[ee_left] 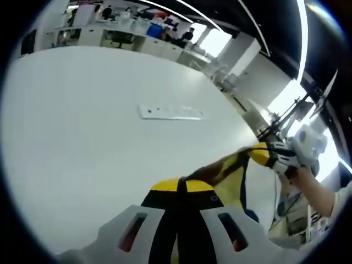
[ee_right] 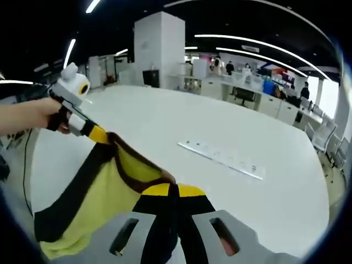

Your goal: Fold the garment on the visible template until the final outline fits inside the template.

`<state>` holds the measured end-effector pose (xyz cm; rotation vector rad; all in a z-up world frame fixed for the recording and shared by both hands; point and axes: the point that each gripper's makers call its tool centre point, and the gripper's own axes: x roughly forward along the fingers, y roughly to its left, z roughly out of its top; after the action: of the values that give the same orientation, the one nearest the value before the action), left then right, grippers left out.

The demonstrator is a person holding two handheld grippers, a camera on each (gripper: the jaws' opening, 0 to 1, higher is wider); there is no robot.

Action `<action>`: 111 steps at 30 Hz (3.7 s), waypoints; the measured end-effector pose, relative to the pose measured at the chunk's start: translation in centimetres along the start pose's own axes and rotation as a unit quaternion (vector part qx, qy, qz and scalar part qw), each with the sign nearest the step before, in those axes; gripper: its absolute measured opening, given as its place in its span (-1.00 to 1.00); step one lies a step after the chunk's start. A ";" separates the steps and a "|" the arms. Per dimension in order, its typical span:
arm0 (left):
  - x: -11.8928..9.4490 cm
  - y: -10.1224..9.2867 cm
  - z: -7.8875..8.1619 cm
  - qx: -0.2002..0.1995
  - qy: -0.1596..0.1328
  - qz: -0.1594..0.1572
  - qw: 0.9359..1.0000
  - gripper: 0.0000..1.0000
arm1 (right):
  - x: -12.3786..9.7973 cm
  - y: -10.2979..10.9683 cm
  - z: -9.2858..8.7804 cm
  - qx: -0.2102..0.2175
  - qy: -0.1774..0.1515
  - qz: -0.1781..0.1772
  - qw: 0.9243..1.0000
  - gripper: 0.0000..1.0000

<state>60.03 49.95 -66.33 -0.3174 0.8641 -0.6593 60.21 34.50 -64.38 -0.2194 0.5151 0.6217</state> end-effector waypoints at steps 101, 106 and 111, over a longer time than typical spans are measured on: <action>6.6 6.6 -1.4 -0.073 0.043 0.027 0.996 -0.97 | 11.4 -3.1 -5.8 -0.028 0.069 0.036 0.997 -0.75; 6.1 6.5 -1.3 -0.056 0.037 0.028 0.997 -0.87 | 10.6 -2.8 -5.3 -0.021 0.056 0.035 0.998 -0.68; 5.5 6.0 -1.2 -0.044 0.029 0.022 0.998 -0.81 | 9.9 -2.4 -5.1 -0.017 0.051 0.039 0.998 -0.67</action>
<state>64.08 50.91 -73.45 -0.3583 0.9548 -0.5939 66.53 35.76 -73.82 -0.2658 0.6135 0.6987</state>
